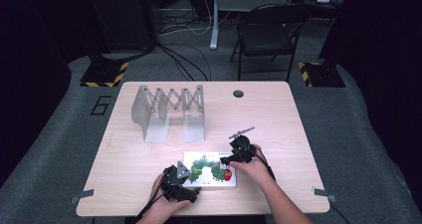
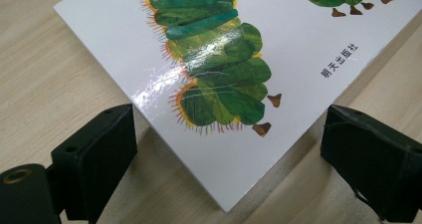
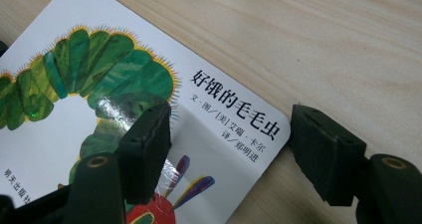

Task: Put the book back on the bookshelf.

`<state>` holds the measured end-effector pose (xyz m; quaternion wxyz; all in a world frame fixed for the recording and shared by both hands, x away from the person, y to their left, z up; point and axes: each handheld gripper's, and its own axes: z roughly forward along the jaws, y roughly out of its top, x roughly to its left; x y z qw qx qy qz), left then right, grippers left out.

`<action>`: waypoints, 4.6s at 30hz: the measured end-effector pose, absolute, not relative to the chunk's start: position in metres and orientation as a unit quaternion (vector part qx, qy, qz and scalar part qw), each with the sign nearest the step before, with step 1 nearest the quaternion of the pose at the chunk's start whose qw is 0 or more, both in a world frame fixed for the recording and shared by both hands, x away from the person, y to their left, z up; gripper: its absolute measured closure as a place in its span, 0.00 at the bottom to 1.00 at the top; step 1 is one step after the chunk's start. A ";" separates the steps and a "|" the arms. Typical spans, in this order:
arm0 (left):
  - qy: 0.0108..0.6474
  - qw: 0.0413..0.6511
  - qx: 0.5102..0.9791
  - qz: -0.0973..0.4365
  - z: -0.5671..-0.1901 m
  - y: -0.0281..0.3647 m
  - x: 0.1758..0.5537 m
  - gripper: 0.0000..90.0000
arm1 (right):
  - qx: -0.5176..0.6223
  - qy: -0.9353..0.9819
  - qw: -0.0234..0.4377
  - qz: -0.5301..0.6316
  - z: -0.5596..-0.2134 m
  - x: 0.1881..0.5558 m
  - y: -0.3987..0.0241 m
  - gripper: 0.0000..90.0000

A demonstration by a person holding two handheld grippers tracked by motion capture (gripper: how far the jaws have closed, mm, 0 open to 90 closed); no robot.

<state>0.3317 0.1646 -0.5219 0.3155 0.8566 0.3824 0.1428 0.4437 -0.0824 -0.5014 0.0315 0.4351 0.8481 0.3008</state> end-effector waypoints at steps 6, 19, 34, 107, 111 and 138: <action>0.385 0.310 0.856 0.149 -0.521 0.163 0.329 0.08 | 0.437 0.847 0.034 0.300 -0.501 0.444 -0.082 0.36; 0.384 0.310 0.857 0.144 -0.524 0.158 0.329 0.00 | 0.441 0.847 0.032 0.294 -0.500 0.444 -0.081 0.37; 0.390 0.308 0.856 0.143 -0.524 0.157 0.328 0.00 | 0.443 0.846 0.037 0.296 -0.497 0.442 -0.081 0.37; 0.427 0.285 0.844 0.155 -0.521 0.148 0.333 0.00 | 0.424 0.842 0.055 0.330 -0.462 0.434 -0.083 0.39; 0.429 0.285 0.843 0.156 -0.521 0.148 0.332 0.00 | 0.426 0.841 0.057 0.330 -0.461 0.434 -0.082 0.39; 0.436 0.281 0.839 0.161 -0.520 0.145 0.333 0.00 | 0.417 0.850 0.062 0.317 -0.457 0.434 -0.079 0.40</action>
